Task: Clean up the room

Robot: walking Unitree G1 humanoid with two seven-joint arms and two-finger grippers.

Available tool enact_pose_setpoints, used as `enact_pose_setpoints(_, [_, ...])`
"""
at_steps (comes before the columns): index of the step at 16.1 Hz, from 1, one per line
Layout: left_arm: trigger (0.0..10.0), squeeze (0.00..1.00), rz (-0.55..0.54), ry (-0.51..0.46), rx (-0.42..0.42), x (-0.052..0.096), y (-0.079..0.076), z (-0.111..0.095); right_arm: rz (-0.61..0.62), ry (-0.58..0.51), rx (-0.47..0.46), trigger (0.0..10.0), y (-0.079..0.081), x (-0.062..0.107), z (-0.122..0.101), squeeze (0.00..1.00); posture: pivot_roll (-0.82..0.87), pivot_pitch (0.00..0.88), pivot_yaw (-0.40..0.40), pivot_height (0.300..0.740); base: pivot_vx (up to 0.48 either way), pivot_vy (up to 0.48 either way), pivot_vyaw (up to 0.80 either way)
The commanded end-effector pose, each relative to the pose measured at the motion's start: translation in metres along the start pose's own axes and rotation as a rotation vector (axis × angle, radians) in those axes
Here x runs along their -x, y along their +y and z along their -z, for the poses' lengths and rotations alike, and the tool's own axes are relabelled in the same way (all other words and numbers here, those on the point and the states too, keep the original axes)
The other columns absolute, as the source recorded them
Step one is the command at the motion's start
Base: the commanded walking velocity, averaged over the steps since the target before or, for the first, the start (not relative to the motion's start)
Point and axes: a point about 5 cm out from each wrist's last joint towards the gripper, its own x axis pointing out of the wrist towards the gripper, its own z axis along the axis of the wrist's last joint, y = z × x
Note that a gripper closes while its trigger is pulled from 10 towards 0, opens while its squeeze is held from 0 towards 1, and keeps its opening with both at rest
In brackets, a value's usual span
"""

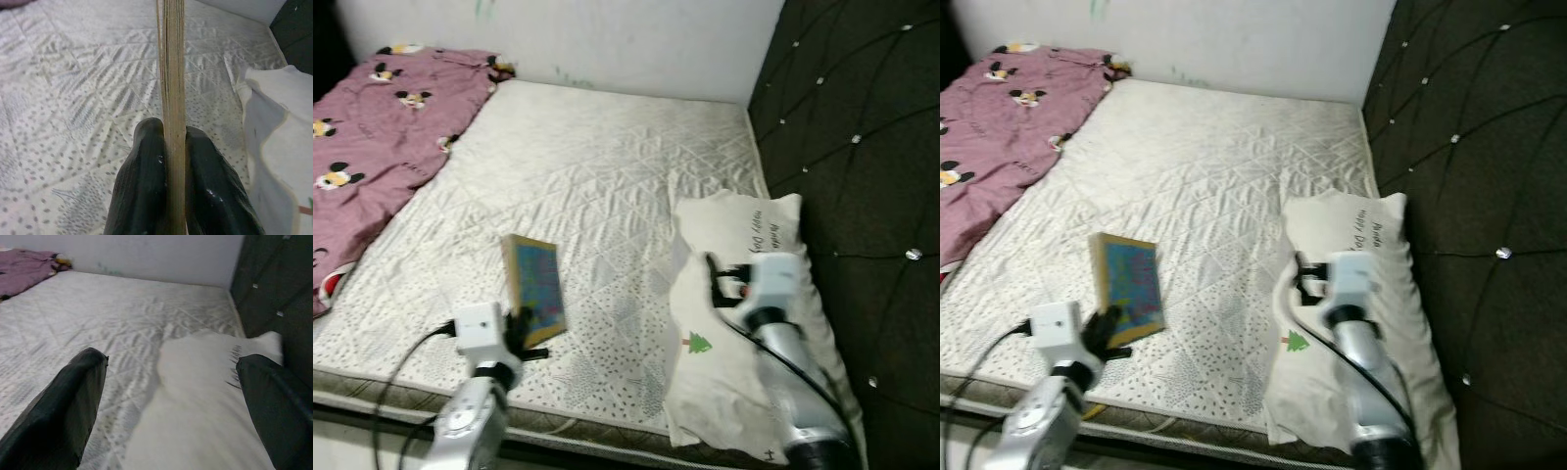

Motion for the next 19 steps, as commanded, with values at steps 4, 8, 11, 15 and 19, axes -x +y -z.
enact_pose_setpoints(4, [10.0,0.00,0.088,-0.078,-0.016,-0.001,-0.021,-0.016,-0.009,0.034,-0.015,10.0,0.000,0.019,0.005,0.00,-0.06,0.095,-0.026,0.740,0.000,0.000,0.00])
enact_pose_setpoints(8, [10.0,0.00,0.098,-0.071,-0.005,0.000,-0.026,-0.020,-0.030,0.040,-0.018,10.0,0.005,0.024,-0.001,0.00,-0.06,0.118,-0.029,0.724,0.000,0.000,0.00])
enact_pose_setpoints(11, [10.0,0.00,0.114,-0.080,0.002,-0.002,-0.031,-0.023,-0.044,0.053,-0.002,10.0,0.007,0.024,-0.003,0.00,-0.06,0.142,-0.041,0.699,0.000,0.000,0.00])
enact_pose_setpoints(15, [10.0,0.00,0.113,-0.079,0.008,-0.005,-0.033,-0.025,-0.066,0.063,0.008,10.0,0.008,0.022,-0.004,0.00,-0.07,0.148,-0.046,0.649,0.000,0.000,0.00])
enact_pose_setpoints(19, [10.0,0.00,0.111,-0.085,0.014,-0.006,-0.034,-0.027,-0.072,0.075,0.016,10.0,0.009,0.022,-0.004,0.00,-0.07,0.153,-0.044,0.602,0.000,0.000,0.00])
